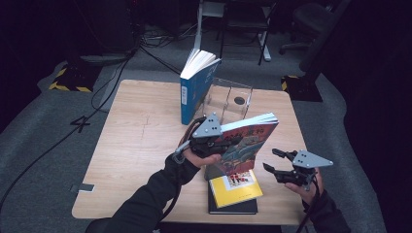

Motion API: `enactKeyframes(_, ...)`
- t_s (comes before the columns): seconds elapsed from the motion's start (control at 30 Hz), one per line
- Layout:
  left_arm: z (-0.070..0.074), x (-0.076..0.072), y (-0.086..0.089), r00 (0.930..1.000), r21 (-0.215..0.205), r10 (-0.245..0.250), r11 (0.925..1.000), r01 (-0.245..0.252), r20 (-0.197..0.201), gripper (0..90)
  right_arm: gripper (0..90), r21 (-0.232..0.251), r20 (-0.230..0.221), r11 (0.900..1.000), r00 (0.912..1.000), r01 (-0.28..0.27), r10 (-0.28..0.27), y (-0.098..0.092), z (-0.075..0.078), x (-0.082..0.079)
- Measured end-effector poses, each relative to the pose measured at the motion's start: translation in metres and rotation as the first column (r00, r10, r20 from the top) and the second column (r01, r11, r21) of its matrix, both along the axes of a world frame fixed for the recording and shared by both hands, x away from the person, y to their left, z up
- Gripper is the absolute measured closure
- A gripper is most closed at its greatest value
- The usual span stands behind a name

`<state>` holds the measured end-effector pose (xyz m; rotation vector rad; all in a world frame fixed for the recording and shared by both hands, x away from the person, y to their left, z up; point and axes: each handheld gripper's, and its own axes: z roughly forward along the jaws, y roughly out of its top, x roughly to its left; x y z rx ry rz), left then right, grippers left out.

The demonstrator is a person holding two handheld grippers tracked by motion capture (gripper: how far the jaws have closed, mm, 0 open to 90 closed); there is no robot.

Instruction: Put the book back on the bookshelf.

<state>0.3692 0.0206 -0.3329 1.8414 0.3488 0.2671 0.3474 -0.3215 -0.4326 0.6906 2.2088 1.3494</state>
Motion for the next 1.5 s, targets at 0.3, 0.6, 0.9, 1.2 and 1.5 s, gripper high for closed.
enactKeyframes(0.3, 0.004, 0.012, -0.005, 0.9998, -0.020, 0.010, 0.9997, -0.011, -0.019, 73.8, 30.8, -0.069, -0.109, 0.986, 0.9818, 0.149, -0.156, -0.035, -0.032, 0.019)
enactKeyframes(0.6, 0.024, 0.011, -0.009, 0.9997, -0.015, 0.021, 0.9997, -0.020, 0.013, 73.9, 31.0, -0.044, -0.150, 0.983, 0.9720, 0.176, -0.180, -0.045, -0.038, 0.024)
enactKeyframes(0.9, 0.043, 0.022, -0.003, 0.9893, 0.020, 0.106, 0.9939, -0.108, 0.101, 73.9, 31.1, -0.065, -0.158, 0.979, 0.9666, 0.193, -0.201, -0.041, -0.041, 0.026)
enactKeyframes(1.2, 0.048, 0.045, 0.018, 0.9647, 0.016, 0.235, 0.9710, -0.238, 0.119, 73.9, 31.7, -0.079, -0.171, 0.984, 0.9701, 0.161, -0.172, -0.037, -0.044, 0.026)
enactKeyframes(1.5, 0.048, 0.072, 0.027, 0.9194, 0.032, 0.372, 0.9251, -0.378, 0.129, 73.9, 31.8, -0.101, -0.170, 0.981, 0.9692, 0.163, -0.178, -0.034, -0.046, 0.027)
